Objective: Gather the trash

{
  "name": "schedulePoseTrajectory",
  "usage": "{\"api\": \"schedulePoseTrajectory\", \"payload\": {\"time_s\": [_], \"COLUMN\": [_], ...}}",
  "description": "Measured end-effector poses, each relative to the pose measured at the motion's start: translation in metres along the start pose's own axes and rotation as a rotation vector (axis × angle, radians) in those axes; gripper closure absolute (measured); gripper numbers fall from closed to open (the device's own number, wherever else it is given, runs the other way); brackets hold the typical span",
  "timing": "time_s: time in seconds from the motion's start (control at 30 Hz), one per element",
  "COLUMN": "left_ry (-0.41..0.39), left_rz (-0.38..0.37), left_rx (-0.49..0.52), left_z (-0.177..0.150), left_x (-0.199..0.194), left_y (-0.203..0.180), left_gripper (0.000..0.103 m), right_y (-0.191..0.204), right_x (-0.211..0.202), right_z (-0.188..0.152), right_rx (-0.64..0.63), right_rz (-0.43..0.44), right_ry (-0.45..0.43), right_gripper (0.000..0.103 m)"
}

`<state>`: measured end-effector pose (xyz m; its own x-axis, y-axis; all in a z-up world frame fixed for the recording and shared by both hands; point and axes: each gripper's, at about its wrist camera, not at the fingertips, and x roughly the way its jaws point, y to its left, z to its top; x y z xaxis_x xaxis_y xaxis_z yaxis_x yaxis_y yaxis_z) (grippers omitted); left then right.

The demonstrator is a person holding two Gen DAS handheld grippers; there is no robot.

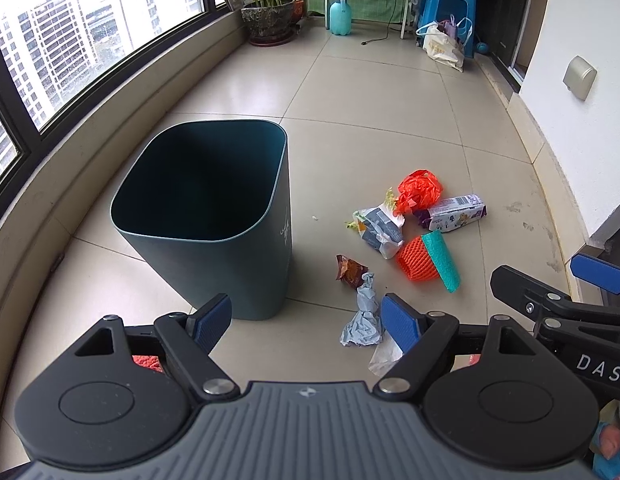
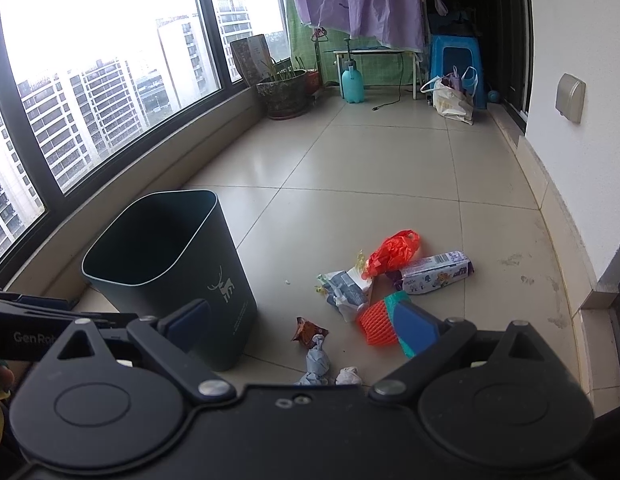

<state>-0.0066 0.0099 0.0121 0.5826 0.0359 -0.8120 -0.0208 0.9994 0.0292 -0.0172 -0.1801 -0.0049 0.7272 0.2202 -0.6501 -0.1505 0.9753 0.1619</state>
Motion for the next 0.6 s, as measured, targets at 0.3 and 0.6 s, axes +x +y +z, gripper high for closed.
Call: {"api": "schedulePoseTrajectory", "payload": {"time_s": [0.3,0.6], "left_ry": [0.001,-0.043], "left_rz": [-0.003,0.034], "left_rx": [-0.017,-0.019], "left_z": [0.006,0.054], "left_x": [-0.001,-0.007], "left_y": [0.007,0.047], "left_gripper": [0.021,0.021], "right_y": [0.000,0.000], "right_x": [-0.001,0.001], "right_z": [0.001,0.032], "right_rx": [0.003,-0.071], "right_rz": [-0.012,-0.067], "right_ry": [0.005,0.042], "right_gripper": [0.005,0.005]}}
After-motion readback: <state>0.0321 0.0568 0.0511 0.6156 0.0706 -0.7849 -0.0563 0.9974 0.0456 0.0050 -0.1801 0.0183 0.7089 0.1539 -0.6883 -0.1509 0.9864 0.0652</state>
